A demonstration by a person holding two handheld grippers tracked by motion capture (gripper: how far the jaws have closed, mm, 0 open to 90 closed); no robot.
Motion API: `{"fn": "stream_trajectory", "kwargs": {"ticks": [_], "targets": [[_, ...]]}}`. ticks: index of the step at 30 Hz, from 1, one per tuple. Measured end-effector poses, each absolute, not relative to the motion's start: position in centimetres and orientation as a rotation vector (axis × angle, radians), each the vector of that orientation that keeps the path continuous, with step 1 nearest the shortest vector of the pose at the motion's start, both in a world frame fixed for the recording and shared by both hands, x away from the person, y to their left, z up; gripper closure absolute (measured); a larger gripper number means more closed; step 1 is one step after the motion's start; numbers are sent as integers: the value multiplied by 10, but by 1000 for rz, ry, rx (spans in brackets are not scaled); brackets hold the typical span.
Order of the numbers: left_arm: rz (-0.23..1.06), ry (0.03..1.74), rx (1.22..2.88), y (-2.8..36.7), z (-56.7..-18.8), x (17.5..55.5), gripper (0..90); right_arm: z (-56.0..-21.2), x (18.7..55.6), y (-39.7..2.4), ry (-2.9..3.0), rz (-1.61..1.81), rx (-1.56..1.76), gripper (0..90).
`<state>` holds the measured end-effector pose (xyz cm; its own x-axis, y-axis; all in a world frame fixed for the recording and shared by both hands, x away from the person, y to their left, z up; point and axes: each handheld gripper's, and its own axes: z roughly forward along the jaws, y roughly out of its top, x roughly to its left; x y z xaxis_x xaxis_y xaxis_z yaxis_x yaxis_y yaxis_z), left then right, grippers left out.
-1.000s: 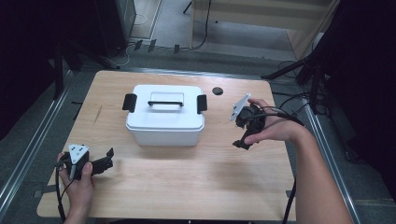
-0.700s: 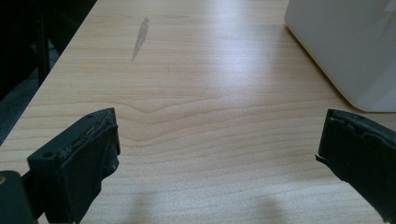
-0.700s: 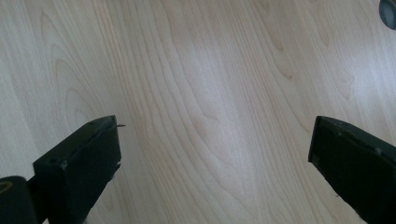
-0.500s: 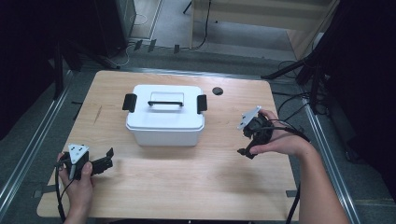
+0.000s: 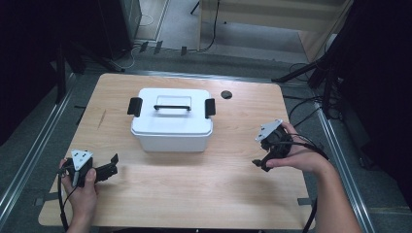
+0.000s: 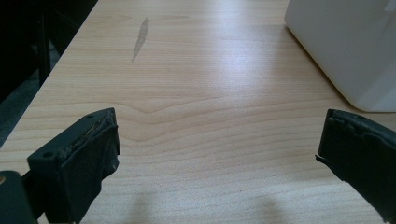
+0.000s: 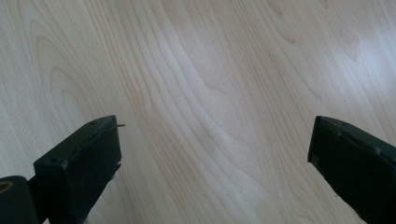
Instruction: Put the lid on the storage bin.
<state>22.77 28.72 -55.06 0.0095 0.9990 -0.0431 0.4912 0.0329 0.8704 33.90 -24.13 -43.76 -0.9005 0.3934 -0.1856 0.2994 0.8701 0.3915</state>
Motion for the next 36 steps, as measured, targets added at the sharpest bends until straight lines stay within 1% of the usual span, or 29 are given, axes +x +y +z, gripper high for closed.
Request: {"fn": "stream_trajectory", "kwargs": {"ticks": [16, 24, 36], "targets": [[885, 1576, 1553, 287, -551, 227, 0, -453, 306, -274, 2704, 622, 607, 33], [884, 1575, 1553, 287, -551, 227, 0, -471, 293, -286, 2650, 696, 697, 10], [888, 1580, 1553, 287, -551, 227, 0, -494, 276, -303, 2554, 805, 813, 0]]}}
